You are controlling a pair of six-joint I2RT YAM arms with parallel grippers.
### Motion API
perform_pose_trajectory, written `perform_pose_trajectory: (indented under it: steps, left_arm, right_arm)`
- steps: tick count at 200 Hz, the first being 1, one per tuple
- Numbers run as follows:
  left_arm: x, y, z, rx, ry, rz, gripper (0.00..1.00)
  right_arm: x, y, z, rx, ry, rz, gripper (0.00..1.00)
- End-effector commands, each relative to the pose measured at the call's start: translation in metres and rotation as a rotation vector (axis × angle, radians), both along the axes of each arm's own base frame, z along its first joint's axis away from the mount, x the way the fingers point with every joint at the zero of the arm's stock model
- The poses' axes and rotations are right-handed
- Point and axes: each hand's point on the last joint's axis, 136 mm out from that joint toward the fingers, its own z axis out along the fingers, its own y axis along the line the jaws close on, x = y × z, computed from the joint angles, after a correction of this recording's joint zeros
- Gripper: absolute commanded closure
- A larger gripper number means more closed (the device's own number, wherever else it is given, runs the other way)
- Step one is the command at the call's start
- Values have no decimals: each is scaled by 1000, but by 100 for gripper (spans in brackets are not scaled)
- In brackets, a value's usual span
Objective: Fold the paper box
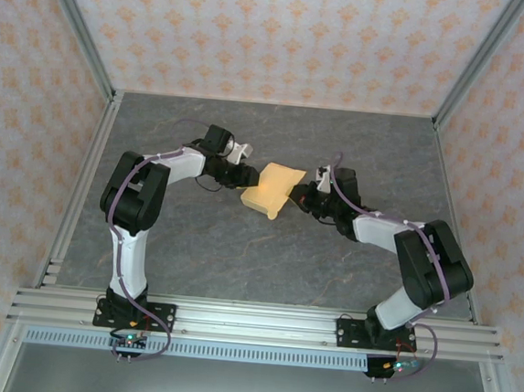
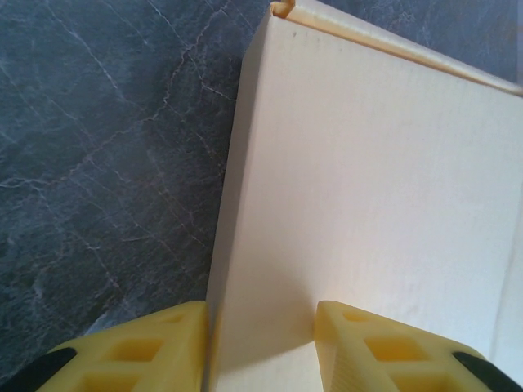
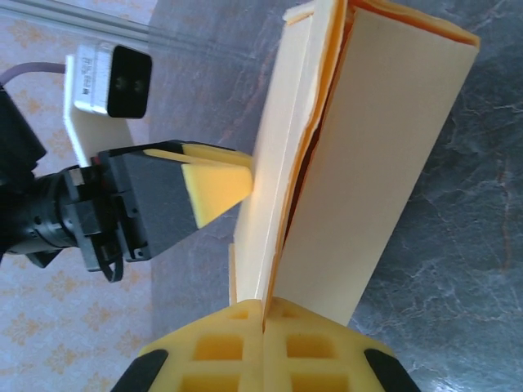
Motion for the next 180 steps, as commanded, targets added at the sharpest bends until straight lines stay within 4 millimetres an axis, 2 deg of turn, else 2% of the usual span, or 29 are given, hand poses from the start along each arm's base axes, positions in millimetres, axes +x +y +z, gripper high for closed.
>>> perform_pose_trajectory:
  steps: [1,75,180]
  left_arm:
    - [-33,-13,-16,6,101,-59,60]
    - [-42,-28,-19,25,107,-109,59]
    - [-41,-35,-18,20,105,-124,58]
  right_arm:
    - [7,1,24,13,-92,1,99]
    - [6,-2,18,-11,-70,-12,99]
    - [8,-2,34,0,-96,-17,100]
